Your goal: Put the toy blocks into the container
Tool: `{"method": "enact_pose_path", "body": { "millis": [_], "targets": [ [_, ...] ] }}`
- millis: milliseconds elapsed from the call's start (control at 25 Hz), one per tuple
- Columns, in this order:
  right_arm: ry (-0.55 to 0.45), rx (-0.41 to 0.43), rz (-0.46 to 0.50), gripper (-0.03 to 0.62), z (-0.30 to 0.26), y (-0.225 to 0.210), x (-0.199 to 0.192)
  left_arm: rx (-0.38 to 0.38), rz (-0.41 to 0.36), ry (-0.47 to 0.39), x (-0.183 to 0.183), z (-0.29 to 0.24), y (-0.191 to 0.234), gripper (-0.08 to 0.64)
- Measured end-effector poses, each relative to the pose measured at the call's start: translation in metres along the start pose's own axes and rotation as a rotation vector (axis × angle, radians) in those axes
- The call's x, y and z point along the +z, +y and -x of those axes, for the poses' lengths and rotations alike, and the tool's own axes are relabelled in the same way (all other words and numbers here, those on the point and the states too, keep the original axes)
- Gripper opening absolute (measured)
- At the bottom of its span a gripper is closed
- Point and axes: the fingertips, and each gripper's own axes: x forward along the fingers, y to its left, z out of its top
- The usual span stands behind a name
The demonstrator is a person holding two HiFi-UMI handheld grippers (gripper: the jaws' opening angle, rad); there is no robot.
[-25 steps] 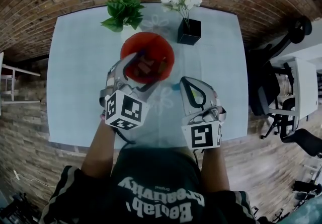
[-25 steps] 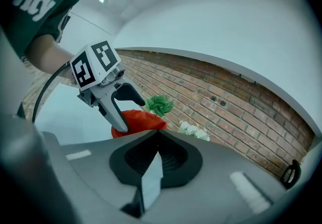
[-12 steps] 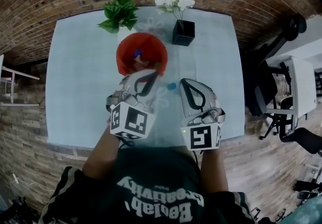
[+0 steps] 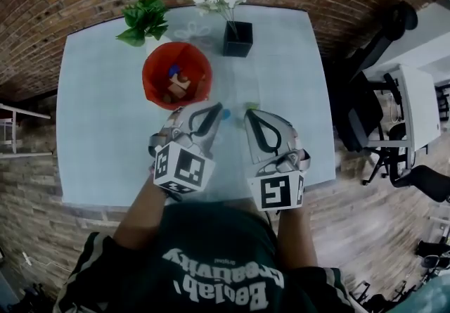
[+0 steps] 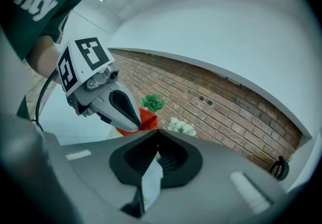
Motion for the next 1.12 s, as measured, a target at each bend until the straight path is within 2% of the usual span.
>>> {"method": "enact_pose_path", "body": {
  "millis": [120, 240, 320, 640, 960, 1120],
  "targets": [
    [0.008, 0.005, -0.01, 0.008, 0.005, -0.002, -0.011, -0.054, 0.023, 0.048, -0.015, -0.018, -0.016, 0.012],
    [0.019, 0.004, -0.024, 0.008, 0.009, -0.007, -0.023, -0.145, 0.064, 0.125, -0.041, -0.04, -0.039, 0.16],
    [0.026, 0.005, -0.032, 0.008, 0.012, -0.011, -0.03, -0.181, 0.086, 0.175, -0.061, -0.055, -0.051, 0.191],
    [0.066, 0.015, -0.058, 0.008, 0.015, -0.026, -0.064, -0.227, 0.191, 0.308, -0.124, -0.099, -0.064, 0.21],
    [0.099, 0.021, -0.066, 0.008, 0.019, -0.036, -0.088, -0.278, 0.211, 0.39, -0.155, -0.132, -0.082, 0.222],
    [0.107, 0.019, -0.07, 0.008, 0.021, -0.043, -0.096, -0.264, 0.237, 0.426, -0.168, -0.14, -0.084, 0.207]
  ]
}}
